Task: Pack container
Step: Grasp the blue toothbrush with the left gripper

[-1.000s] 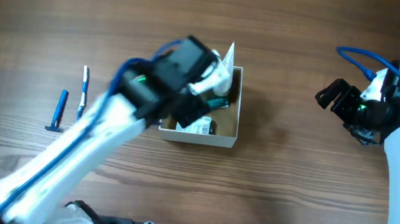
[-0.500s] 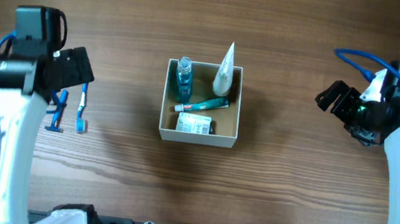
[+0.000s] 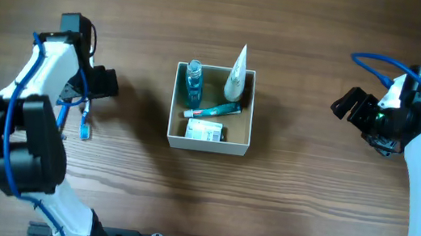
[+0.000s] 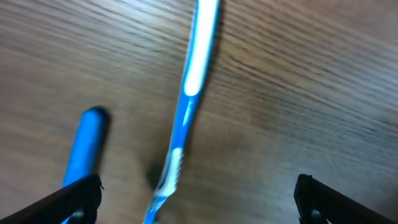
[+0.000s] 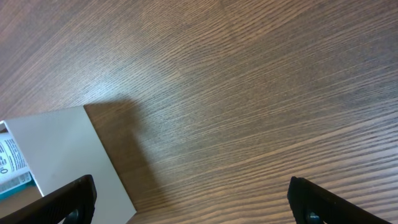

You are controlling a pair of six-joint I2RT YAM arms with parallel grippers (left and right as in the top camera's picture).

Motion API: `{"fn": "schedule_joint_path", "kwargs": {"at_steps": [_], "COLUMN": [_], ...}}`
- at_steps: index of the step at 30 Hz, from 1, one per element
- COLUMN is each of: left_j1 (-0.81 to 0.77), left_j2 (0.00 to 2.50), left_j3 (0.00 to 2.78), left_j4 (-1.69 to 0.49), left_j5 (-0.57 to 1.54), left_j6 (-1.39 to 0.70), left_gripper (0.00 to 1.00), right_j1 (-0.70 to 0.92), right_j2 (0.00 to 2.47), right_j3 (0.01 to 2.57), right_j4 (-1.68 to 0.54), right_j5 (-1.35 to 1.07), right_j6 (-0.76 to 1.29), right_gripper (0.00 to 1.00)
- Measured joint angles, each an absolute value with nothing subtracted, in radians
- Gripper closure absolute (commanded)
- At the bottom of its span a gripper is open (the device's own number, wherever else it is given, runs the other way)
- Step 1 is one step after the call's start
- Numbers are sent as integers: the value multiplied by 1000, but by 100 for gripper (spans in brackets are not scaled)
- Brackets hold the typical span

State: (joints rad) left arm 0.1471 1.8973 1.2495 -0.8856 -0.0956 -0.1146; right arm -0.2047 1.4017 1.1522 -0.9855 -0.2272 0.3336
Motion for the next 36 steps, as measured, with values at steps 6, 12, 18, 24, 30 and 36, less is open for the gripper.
{"fn": "schedule_joint_path", "kwargs": {"at_steps": [6,12,18,24,30,36], "left_j1": [147,147,147,149,151,151], "left_j2": [1950,1964,1956,1949,1948,1948], "left_j3": [1250,1250,1231,1220,1218,1218], "left_j4": [-877,-882,-862,-854,-869,-885], "left_j5": [-25,0,-2,-8,-8,-6], "left_j6": [-73,-53,-47,-39,-35,-37], "left_gripper": [0,0,0,26,46,71], "right_j1": [-205,-205,-205,-205,-205,-205], "right_j2": [1402,1402,1402,1402,1402,1402], "right_j3": [1152,1152,1152,1152,1152,1152], "right_j4": [-987,-987,-989,-992,-992,-992], "right_j5": [-227,-227,-227,-227,-227,-227], "right_j6": [333,327,309,308,308,308], "right_gripper": [0,0,0,0,0,0]}}
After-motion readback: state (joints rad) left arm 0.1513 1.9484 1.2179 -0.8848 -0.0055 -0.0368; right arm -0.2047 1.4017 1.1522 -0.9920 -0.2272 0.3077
